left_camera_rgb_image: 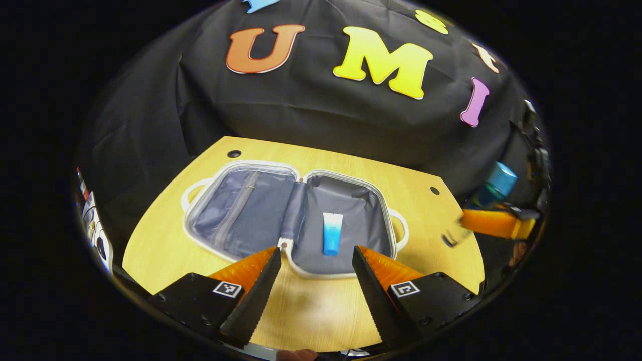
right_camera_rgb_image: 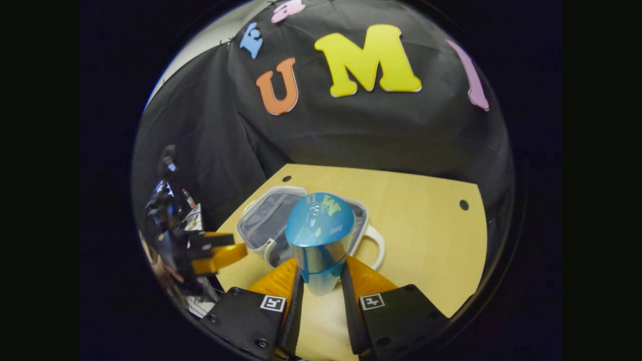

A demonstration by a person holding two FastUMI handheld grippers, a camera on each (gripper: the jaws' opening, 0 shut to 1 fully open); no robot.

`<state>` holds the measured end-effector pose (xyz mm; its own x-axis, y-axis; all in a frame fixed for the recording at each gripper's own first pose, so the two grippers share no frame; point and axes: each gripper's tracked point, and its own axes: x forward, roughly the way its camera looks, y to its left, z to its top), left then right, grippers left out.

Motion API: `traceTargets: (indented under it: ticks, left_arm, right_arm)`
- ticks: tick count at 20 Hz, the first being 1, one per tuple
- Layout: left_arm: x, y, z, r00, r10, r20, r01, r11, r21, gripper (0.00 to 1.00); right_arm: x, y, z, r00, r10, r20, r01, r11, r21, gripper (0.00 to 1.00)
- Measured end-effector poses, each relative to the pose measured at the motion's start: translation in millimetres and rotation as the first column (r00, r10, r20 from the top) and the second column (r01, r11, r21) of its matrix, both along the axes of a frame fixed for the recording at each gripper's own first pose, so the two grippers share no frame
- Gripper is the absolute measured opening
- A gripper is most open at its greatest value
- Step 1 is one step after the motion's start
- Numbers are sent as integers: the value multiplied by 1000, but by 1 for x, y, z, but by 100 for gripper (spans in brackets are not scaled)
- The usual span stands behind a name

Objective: First open the suitcase, pack the skin care products into it, and then close the suitcase.

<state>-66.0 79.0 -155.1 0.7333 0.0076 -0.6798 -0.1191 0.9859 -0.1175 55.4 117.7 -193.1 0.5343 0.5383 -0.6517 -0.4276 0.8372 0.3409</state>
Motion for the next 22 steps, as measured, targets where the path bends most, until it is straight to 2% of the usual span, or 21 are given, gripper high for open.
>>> traceTargets:
  ticks: [4,8,13,16,22]
  left_arm:
    - [-61,4,4,998,53,21,-52,997,-55,92]
    - [-105,29,-3,994,113,2,-113,993,-38,92]
    - [-126,52,3,973,230,10,-229,970,-81,92]
    - [-128,59,10,967,254,23,-251,965,-81,92]
    - [-128,58,18,960,277,34,-273,957,-97,92]
  right_arm:
    - [27,53,-64,984,-5,-176,2,1000,-20,32]
    - [40,78,-120,951,-52,-305,33,997,-68,34]
    - [52,85,-161,908,-164,-385,115,983,-146,34]
    - [55,80,-177,889,-209,-407,143,972,-186,35]
    - [76,86,-187,854,-304,-422,240,950,-199,34]
